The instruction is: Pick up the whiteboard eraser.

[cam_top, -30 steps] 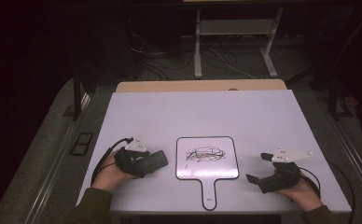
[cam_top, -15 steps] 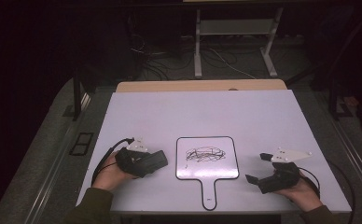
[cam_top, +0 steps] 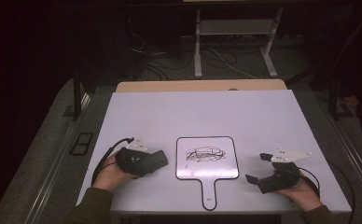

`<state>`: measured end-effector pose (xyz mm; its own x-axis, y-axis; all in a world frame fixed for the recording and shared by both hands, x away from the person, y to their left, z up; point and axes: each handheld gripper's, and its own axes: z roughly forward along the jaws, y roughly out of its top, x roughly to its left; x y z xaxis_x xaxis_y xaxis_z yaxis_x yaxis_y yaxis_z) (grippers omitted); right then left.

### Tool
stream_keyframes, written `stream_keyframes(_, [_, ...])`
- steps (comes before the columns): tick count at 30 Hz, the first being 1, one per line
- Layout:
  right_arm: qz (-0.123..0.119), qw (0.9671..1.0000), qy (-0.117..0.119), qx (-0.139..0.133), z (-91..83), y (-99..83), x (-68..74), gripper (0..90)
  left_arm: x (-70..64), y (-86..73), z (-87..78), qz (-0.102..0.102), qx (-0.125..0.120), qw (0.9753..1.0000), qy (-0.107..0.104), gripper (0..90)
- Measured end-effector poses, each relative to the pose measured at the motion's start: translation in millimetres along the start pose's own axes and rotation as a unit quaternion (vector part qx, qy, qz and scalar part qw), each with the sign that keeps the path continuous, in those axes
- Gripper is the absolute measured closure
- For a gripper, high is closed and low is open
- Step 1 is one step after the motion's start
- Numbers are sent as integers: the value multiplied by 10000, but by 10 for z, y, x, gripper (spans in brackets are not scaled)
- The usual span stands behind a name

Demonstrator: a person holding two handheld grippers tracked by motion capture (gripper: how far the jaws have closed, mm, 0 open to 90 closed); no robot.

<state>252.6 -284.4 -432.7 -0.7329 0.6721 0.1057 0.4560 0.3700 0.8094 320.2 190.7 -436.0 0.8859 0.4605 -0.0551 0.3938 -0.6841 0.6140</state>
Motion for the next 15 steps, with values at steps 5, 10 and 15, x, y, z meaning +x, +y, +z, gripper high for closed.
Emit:
stream_keyframes(5, [5, 10000, 0, 6, -2, -1, 1, 0, -16, 13, -3, -52, 58, 10000, 58, 388])
stream_keyframes(10, [6, 10000, 5, 5, -2, -1, 0, 0, 1, 11, -11, -194, 45, 9998, 12, 389])
stream_keyframes(15, [-3, 10000, -3, 7, -5, -2, 2, 0, 21, 9, -28, -352, -12, 9994, 27, 388])
